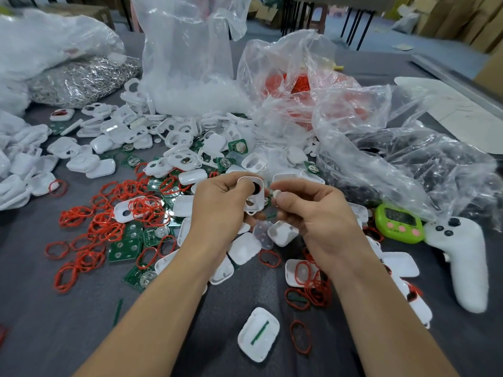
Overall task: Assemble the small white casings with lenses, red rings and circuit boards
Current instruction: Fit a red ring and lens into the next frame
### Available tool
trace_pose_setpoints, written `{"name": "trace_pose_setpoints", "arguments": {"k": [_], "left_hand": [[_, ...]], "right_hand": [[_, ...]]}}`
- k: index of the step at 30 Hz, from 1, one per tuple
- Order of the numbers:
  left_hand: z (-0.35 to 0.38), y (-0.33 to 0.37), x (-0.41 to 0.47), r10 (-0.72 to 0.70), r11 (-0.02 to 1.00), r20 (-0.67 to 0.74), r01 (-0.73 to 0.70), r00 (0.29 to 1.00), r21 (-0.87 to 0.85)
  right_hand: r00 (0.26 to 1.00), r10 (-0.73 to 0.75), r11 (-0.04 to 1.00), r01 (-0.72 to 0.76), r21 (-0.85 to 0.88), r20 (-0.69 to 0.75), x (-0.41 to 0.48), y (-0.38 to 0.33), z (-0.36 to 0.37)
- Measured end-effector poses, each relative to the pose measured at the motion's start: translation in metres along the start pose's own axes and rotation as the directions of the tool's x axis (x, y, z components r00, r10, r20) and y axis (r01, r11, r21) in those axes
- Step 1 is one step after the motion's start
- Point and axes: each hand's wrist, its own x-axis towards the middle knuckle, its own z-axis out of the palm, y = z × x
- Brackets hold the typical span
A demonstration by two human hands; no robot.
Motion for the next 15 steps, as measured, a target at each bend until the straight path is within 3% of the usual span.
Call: {"name": "trace_pose_setpoints", "arguments": {"k": [7, 12, 15], "left_hand": [[0.0030, -0.0024, -0.0009, 0.042, 0.998, -0.057, -0.040, 0.998, 0.038], [0.0007, -0.0059, -0.0004, 0.115, 0.950, -0.106, -0.079, 0.988, 0.302], [0.0016, -0.0061, 0.0011, 0.124, 0.962, -0.082, -0.099, 0.989, 0.256]], "right_hand": [[0.992, -0.023, 0.997, 0.014, -0.073, -0.125, -0.0018, -0.0008, 0.0048], [0.984, -0.050, 0.993, 0.030, -0.117, -0.171, -0.0004, 0.0032, 0.0091], [0.978, -0.088, 0.987, 0.060, -0.149, -0.191, 0.0003, 0.0032, 0.0088]]}}
